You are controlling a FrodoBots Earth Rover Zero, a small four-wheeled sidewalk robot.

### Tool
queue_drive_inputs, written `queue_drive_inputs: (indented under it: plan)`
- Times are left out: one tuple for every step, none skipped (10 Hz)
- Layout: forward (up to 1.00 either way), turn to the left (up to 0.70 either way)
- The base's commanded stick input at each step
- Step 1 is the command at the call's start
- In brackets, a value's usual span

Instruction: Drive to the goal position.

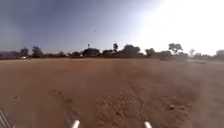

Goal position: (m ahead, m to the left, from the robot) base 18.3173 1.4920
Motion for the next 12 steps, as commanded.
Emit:
queue_drive_inputs:
  plan:
    - [1.00, 0.00]
    - [1.00, 0.00]
    - [1.00, 0.00]
    - [1.00, 0.00]
    - [1.00, 0.00]
    - [1.00, 0.00]
    - [1.00, 0.00]
    - [1.00, 0.00]
    - [1.00, 0.00]
    - [1.00, 0.00]
    - [1.00, 0.00]
    - [1.00, -0.10]
